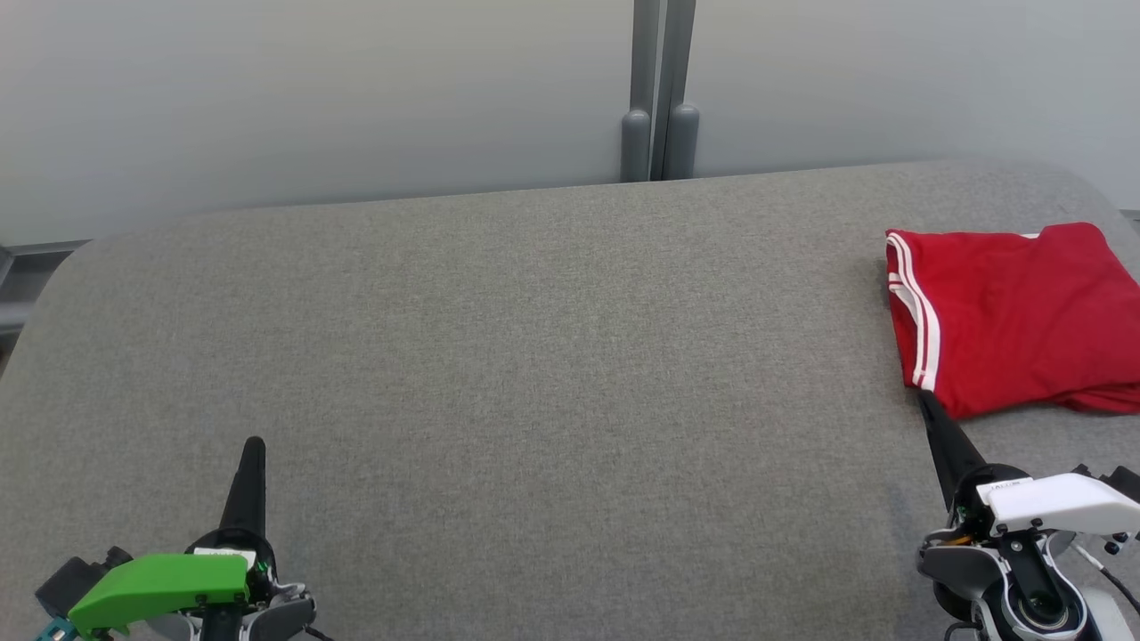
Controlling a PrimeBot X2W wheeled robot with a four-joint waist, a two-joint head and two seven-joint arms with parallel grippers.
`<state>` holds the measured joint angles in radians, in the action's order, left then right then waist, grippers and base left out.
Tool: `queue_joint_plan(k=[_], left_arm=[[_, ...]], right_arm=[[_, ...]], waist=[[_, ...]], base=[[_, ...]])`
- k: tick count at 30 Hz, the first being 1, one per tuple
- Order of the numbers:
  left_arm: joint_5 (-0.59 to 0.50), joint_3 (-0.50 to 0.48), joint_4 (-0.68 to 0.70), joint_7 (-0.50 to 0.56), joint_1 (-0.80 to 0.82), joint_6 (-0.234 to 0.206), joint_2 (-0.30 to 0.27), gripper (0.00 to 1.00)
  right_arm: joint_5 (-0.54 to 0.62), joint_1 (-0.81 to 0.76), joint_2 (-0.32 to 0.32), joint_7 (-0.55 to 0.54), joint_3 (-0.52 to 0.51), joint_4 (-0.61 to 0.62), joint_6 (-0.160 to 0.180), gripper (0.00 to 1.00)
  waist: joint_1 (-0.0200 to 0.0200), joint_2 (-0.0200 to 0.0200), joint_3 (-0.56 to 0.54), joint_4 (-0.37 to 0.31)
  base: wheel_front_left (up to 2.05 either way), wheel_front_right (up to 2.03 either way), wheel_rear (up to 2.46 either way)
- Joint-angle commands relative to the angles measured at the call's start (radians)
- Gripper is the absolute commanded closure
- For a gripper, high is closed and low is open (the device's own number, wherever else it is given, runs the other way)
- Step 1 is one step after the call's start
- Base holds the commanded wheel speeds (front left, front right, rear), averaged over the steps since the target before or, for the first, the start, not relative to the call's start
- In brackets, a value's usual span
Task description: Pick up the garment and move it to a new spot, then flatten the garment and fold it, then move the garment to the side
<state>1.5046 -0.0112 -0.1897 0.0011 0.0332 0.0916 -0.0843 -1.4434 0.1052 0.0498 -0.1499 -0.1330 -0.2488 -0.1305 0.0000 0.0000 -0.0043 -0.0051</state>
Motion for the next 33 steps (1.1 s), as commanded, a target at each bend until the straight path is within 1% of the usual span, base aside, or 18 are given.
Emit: queue_joint_plan(k=[1, 23, 33], left_arm=[[0.016, -0.009, 0.003, 0.006, 0.022, 0.009, 0.002, 1.00], [0.125, -0.049, -0.003, 0.040, 0.032, 0.044, 0.032, 1.00], [0.122, -0.049, -0.003, 0.038, 0.031, 0.043, 0.032, 1.00]], right_arm=[[-0.018, 0.011, 0.005, -0.007, -0.005, 0.001, 0.000, 1.00], [-0.169, 0.015, 0.004, -0.036, -0.032, -0.006, 0.000, 1.00], [-0.166, 0.015, 0.004, -0.037, -0.032, -0.006, 0.000, 1.00]], waist=[[0.0000, 0.0000, 0.000, 0.000], [0.0000, 0.0000, 0.006, 0.005], [0.0000, 0.0000, 0.006, 0.005]], base=[[0.00, 0.00, 0.00], [0.00, 0.00, 0.00], [0.00, 0.00, 0.00]])
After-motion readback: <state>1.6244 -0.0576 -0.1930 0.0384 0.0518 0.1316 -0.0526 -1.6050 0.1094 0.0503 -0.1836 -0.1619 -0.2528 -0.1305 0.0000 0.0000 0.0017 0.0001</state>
